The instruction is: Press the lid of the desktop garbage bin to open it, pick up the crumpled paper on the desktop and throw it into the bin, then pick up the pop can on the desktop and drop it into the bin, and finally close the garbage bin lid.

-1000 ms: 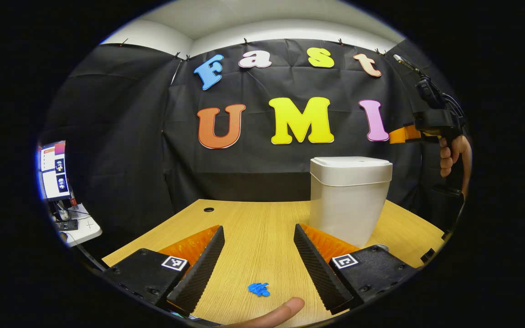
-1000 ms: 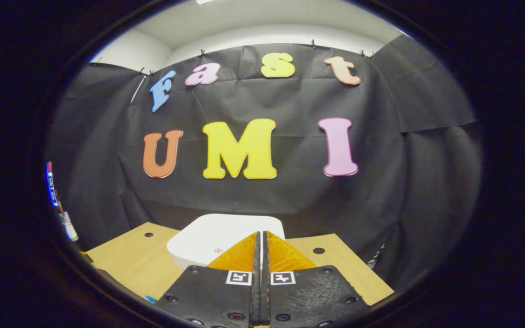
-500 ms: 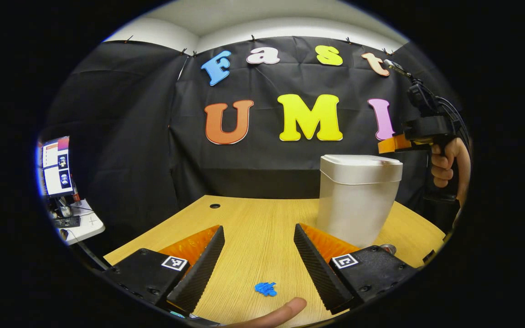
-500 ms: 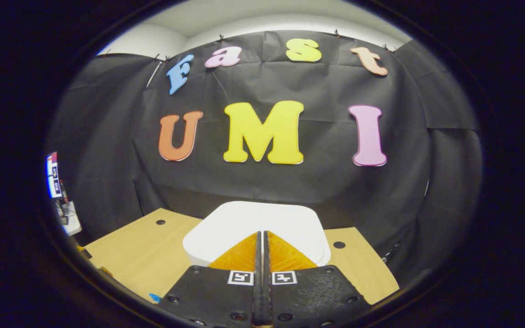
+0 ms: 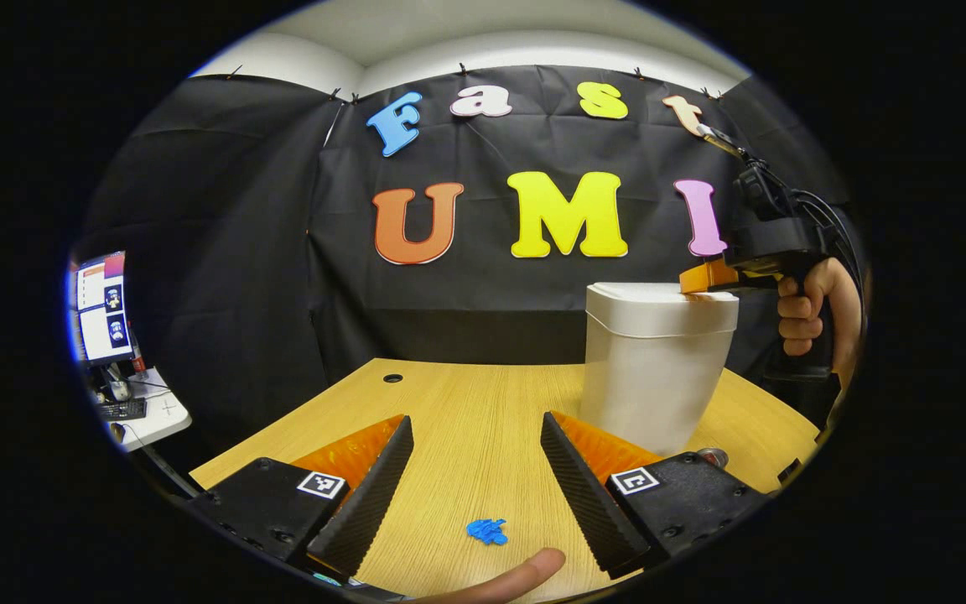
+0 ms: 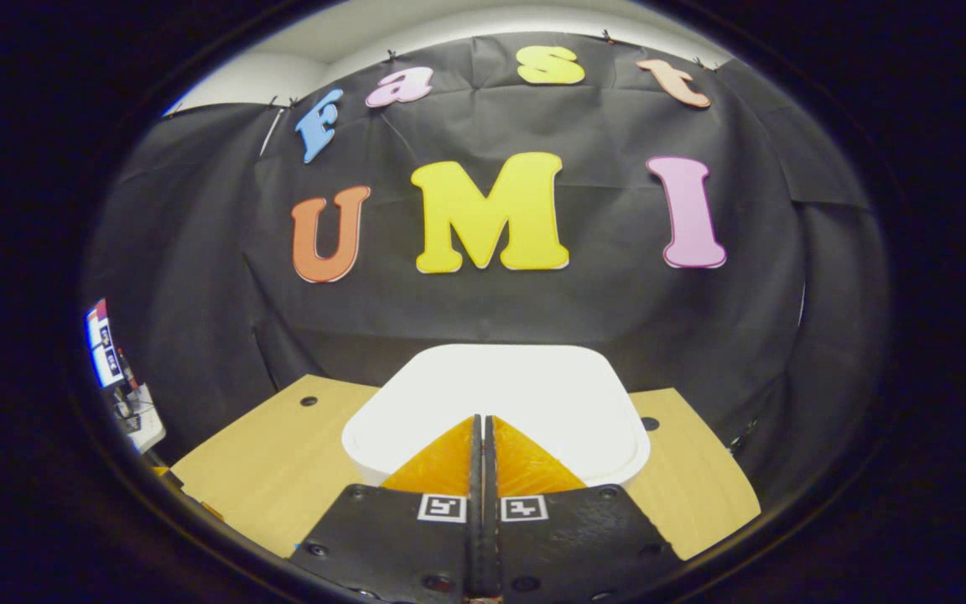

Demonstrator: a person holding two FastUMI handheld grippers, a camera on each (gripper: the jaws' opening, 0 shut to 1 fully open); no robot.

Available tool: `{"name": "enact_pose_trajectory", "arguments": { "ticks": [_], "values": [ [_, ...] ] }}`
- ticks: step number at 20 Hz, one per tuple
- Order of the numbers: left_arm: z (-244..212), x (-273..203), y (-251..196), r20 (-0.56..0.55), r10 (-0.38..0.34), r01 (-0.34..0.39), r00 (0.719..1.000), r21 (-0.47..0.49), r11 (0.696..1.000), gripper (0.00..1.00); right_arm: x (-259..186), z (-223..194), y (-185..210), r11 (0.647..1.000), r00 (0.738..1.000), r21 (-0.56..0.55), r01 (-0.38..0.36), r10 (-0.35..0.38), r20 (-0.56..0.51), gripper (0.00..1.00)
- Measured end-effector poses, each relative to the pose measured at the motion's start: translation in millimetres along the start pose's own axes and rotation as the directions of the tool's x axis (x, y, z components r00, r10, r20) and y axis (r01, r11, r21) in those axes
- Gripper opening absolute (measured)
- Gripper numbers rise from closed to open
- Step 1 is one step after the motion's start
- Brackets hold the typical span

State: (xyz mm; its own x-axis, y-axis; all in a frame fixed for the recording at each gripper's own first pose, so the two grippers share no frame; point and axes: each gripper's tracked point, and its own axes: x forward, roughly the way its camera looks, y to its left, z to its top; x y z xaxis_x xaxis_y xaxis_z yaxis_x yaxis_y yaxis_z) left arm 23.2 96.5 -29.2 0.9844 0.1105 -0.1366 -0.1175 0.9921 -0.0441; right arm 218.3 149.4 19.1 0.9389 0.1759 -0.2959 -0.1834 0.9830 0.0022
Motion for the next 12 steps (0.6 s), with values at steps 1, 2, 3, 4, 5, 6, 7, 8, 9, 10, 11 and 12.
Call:
{"name": "enact_pose_trajectory", "arguments": {
  "ticks": [1,2,3,4,5,6,7,8,9,10,11,12],
  "values": [
    [0,0,0,0.001,-0.001,0.001,1.000,-0.001,1.000,0.99,-3,1,-3,1.000,1.000,-0.004,0.017,-0.017,0.014,0.01],
    [1,0,0,0.002,-0.002,0.002,1.000,-0.001,1.000,0.99,-7,2,-3,1.000,0.999,-0.010,0.023,-0.023,0.024,0.01],
    [1,0,0,0.003,-0.001,0.001,1.000,-0.004,1.000,0.99,-10,2,3,1.000,1.000,-0.020,0.006,-0.005,0.030,0.01],
    [0,1,0,0.000,-0.001,0.001,1.000,-0.008,1.000,0.99,-12,1,4,1.000,1.000,-0.028,0.007,-0.006,0.026,0.14],
    [-2,1,-1,-0.006,-0.003,0.003,1.000,-0.010,1.000,0.99,-13,0,0,0.999,1.000,-0.034,0.017,-0.016,0.026,0.32],
    [-4,1,-1,-0.013,-0.003,0.003,1.000,-0.012,1.000,0.99,-15,0,1,0.999,1.000,-0.034,0.014,-0.013,0.028,0.39],
    [-5,0,-1,-0.020,-0.002,0.002,1.000,-0.015,1.000,0.99,-17,1,1,1.000,0.999,-0.027,0.011,-0.010,0.034,0.53],
    [-5,0,-1,-0.024,0.001,-0.001,1.000,-0.018,1.000,0.99,-21,1,2,1.000,0.999,-0.018,0.005,-0.004,0.041,0.60],
    [-5,0,-1,-0.024,0.004,-0.004,1.000,-0.018,1.000,0.99,-26,0,1,1.000,0.998,-0.016,0.011,-0.010,0.054,0.79],
    [-4,0,0,-0.021,0.005,-0.005,1.000,-0.015,1.000,0.99,-32,1,1,1.000,0.997,-0.018,0.015,-0.013,0.073,0.88],
    [-3,0,0,-0.018,0.007,-0.007,1.000,-0.012,1.000,0.99,-36,-2,1,0.999,0.996,-0.027,0.025,-0.022,0.081,0.97],
    [-3,0,0,-0.015,0.008,-0.008,1.000,-0.011,1.000,0.99,-40,-5,2,0.999,0.996,-0.042,0.029,-0.026,0.081,0.99]
  ]
}}
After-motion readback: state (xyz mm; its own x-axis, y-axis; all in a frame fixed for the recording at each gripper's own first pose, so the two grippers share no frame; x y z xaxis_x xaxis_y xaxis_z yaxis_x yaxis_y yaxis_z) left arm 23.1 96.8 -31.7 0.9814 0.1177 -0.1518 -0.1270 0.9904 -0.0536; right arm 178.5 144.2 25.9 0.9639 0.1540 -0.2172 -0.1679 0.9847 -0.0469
